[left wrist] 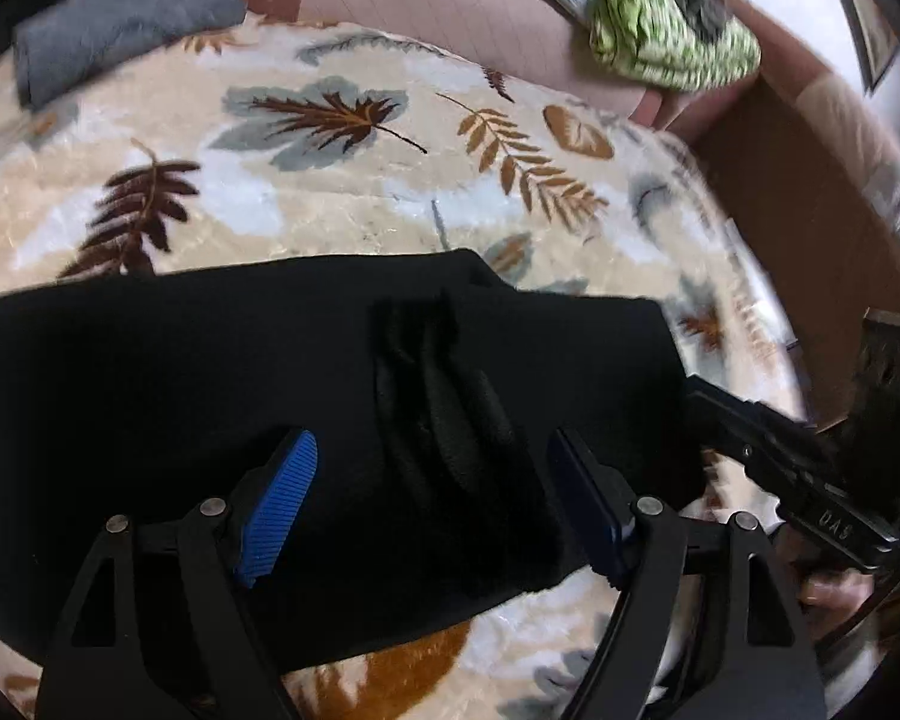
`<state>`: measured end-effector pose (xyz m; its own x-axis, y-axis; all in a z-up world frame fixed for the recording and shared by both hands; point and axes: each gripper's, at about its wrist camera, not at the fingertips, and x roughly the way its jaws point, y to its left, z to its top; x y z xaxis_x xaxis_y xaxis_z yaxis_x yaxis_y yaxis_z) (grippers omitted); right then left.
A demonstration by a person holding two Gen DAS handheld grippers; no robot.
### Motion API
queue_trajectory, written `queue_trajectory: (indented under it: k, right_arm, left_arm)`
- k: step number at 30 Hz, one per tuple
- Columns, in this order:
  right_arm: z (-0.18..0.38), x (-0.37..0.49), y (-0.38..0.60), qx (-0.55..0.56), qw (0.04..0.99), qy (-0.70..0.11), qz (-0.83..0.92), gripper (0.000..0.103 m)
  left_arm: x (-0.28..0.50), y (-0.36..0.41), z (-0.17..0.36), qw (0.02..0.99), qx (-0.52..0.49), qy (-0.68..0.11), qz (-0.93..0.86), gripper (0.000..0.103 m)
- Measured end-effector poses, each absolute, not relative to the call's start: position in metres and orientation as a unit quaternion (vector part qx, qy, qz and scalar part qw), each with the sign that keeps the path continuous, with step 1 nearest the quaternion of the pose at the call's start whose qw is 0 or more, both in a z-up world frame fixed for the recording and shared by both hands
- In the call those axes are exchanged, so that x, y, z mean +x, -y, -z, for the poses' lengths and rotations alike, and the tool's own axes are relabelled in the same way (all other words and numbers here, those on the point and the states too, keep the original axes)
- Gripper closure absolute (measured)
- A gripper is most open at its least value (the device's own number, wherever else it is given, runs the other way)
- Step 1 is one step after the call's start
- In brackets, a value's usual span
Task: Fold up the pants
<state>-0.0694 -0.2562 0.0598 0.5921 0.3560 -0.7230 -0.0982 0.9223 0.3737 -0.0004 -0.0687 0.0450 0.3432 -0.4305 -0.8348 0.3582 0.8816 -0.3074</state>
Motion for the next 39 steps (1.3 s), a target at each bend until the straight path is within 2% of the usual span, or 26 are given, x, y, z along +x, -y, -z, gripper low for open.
queue_trajectory:
  k: [2,3,4,6,9,16,19,21,23,35,37,39]
  right_arm:
    - [-0.057,-0.07,0.257,0.149,0.88,-0.431,-0.129,0.079]
    - [-0.059,-0.07,0.253,0.148,0.881,-0.43,-0.129,0.078]
    - [-0.061,-0.069,0.253,0.148,0.882,-0.428,-0.13,0.076]
    - [-0.069,-0.071,0.25,0.146,0.883,-0.424,-0.137,0.073]
    - [-0.068,-0.067,0.245,0.141,0.881,-0.426,-0.147,0.073]
    - [-0.046,-0.062,0.226,0.116,0.872,-0.453,-0.146,0.073]
    - [-0.056,-0.064,0.222,0.108,0.874,-0.45,-0.146,0.072]
    - [-0.063,-0.064,0.217,0.106,0.876,-0.444,-0.153,0.072]
    - [-0.068,-0.063,0.208,0.103,0.878,-0.439,-0.162,0.072]
    - [-0.049,-0.044,0.143,0.059,0.866,-0.455,-0.2,0.066]
    - [-0.049,-0.045,0.137,0.039,0.869,-0.451,-0.2,0.062]
    - [-0.056,-0.042,0.133,0.026,0.868,-0.454,-0.201,0.062]
  left_arm:
    - [-0.005,0.081,-0.044,0.825,-0.008,-0.512,0.239,0.028]
    - [-0.006,0.085,-0.044,0.824,-0.005,-0.511,0.245,0.055]
    - [-0.007,0.09,-0.044,0.821,0.002,-0.514,0.248,0.07]
    - [-0.007,0.09,-0.047,0.823,0.013,-0.514,0.241,0.082]
    - [-0.007,0.079,-0.053,0.828,0.004,-0.511,0.233,0.09]
    - [-0.007,0.067,-0.045,0.829,-0.016,-0.515,0.217,0.089]
    - [-0.009,0.062,-0.048,0.832,-0.031,-0.513,0.208,0.078]
    - [-0.011,0.054,-0.051,0.834,-0.038,-0.513,0.198,0.062]
    - [-0.016,0.044,-0.057,0.844,-0.038,-0.502,0.185,0.055]
    - [-0.035,-0.016,-0.074,0.878,-0.04,-0.466,0.101,0.044]
    - [-0.038,-0.028,-0.074,0.877,-0.058,-0.467,0.094,0.041]
    - [-0.045,-0.045,-0.074,0.877,-0.085,-0.466,0.084,0.033]
